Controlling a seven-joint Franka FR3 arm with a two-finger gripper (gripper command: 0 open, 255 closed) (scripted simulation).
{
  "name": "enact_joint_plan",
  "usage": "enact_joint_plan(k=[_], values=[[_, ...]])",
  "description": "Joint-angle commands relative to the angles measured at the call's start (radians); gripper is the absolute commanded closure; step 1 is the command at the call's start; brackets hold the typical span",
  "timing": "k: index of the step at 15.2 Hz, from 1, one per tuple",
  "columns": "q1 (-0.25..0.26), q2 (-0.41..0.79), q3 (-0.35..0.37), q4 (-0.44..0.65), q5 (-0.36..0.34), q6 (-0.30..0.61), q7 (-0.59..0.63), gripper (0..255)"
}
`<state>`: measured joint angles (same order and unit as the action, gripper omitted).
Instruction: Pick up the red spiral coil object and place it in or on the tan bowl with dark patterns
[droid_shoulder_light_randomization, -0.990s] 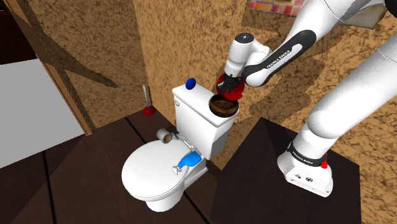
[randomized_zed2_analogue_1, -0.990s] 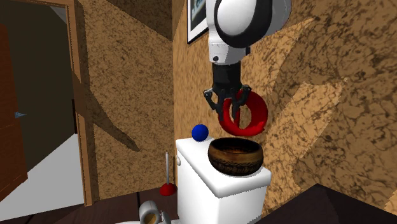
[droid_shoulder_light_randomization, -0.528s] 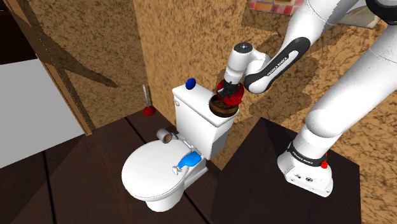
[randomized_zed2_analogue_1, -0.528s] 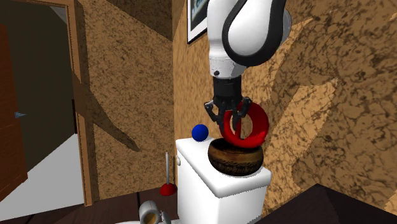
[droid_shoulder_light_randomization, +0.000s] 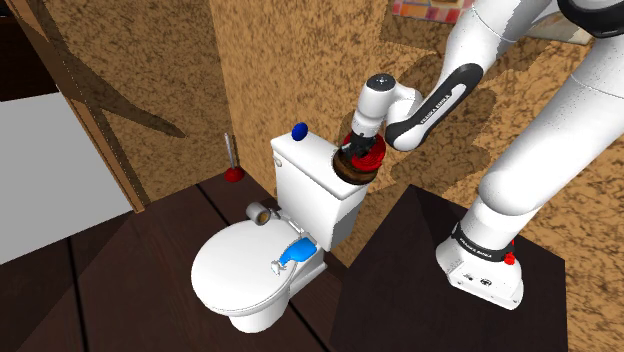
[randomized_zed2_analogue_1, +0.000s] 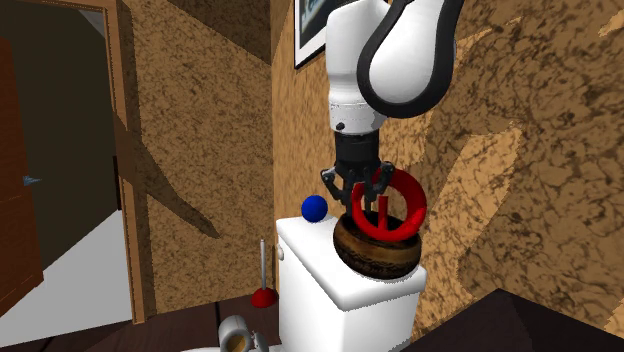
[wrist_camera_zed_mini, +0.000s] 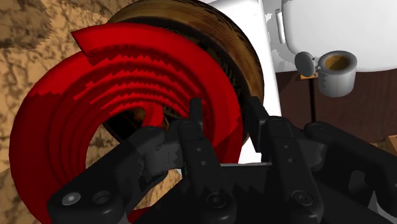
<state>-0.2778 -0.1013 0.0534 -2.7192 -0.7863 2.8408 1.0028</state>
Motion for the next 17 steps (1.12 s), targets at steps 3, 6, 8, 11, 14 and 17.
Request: enact_joint_plan(k=[3, 6, 8, 11, 14, 17], values=[[0.0, 0.002, 0.0, 0.0, -0.001, 0.001, 0.001, 0], [-0.001, 0.002, 0.0, 0.0, -0.002, 0.001, 0.001, 0], [0.0, 0.001, 0.0, 0.0, -0.001, 0.001, 0.001, 0], [0.066, -0.142, -0.008, -0.04, 0.178, -0.096, -0.135, 0], [0.088, -0.178, -0.016, -0.046, 0.212, -0.127, -0.16, 0], [0.088, -0.178, -0.016, -0.046, 0.212, -0.127, -0.16, 0]])
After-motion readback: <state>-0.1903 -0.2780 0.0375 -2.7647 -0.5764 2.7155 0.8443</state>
